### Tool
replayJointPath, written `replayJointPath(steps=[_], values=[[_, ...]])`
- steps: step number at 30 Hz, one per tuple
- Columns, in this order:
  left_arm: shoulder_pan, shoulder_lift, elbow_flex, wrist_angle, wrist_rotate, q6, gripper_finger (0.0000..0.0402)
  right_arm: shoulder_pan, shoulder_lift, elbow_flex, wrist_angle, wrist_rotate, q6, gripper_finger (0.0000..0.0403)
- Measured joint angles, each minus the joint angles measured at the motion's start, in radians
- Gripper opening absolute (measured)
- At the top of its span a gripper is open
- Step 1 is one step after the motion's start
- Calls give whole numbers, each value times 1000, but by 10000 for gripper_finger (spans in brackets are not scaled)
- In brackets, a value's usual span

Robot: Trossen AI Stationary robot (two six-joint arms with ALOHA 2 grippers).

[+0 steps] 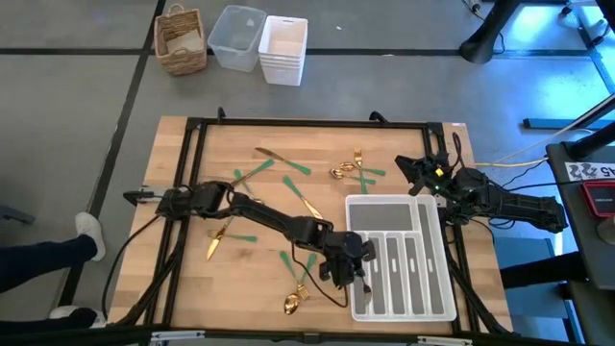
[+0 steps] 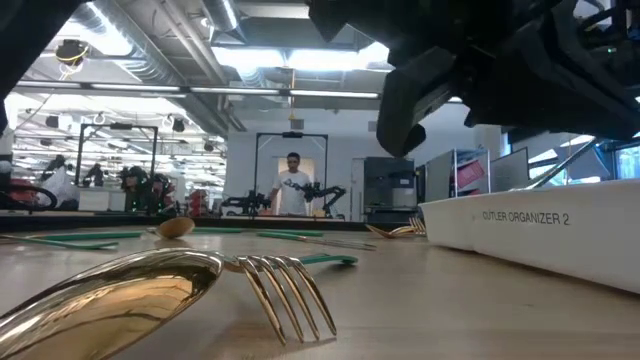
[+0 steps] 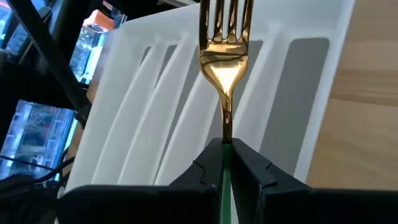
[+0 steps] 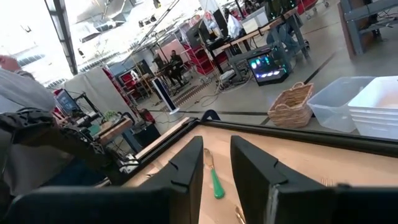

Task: Sort silverware
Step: Put the green fork in the white silverware tray

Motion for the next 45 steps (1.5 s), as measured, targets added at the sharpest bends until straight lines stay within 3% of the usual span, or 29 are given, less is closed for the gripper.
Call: replayJointPath(steps=[16,25,37,45], values=[[-6,63,3,-33,-18,161,13,0,0,0,1,-30,2,83],[-6,69,2,-8,-118,236,26,0,0,0,1,-53,2,83],[-6,66,1,-7,-124,218,72,0,0,0,1,-53,2,83],[0,1,-4,130,-211,73,65,0,0,0,0,-54,1,83]])
